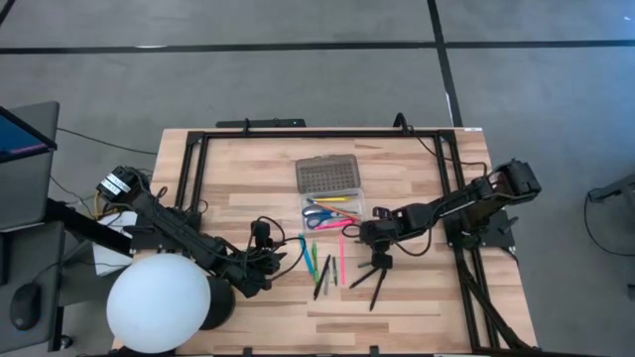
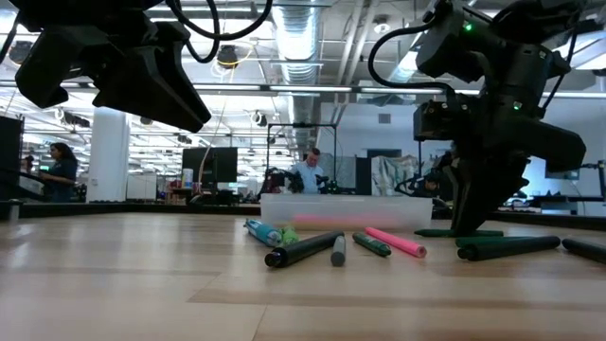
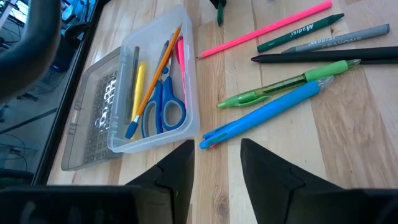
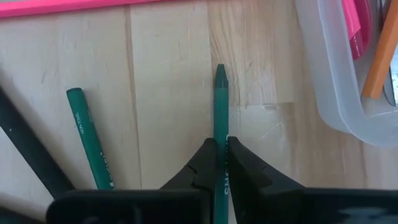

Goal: Pick & place school supplies into a supply box
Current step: Put the green crayon into the supply box

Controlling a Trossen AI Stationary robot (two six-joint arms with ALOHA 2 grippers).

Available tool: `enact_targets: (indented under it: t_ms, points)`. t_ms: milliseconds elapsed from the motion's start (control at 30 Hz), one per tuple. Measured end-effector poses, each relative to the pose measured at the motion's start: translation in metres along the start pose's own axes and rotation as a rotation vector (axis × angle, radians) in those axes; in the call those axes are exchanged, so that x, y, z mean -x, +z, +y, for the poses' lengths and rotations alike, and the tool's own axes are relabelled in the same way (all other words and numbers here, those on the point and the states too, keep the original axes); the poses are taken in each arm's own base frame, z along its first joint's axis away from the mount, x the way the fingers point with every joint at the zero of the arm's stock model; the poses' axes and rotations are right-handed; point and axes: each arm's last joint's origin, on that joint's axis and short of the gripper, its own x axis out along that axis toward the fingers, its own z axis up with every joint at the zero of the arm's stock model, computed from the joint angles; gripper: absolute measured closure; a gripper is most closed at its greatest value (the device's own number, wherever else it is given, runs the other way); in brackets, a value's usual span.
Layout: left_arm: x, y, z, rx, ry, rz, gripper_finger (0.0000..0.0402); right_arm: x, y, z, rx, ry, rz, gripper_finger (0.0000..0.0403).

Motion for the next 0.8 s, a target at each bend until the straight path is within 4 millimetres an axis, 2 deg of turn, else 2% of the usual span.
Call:
enact_targets:
  t_ms: [167, 467, 667, 800]
  points:
    - [0.0, 0.0, 0.0, 0.0, 0.0, 0.0, 0.0276, 0.004, 0.005, 0.008, 0.085, 0.008, -0.001, 0.0398]
    - [0.0, 0.0, 0.0, 0.0, 0.0, 0.0, 0.0276, 0.017, 0.018, 0.034, 0.207, 0.076, -0.012, 0.0399]
    - [0.0, 0.0, 0.0, 0.0, 0.0, 0.0, 0.0276, 0.029, 0.031, 0.047, 0.283, 0.015, -0.073, 0.04]
    - [0.0, 0.0, 0.0, 0.0, 0.0, 0.0, 0.0276, 0.037, 0.04, 0.047, 0.334, -0.103, -0.111, 0.0398]
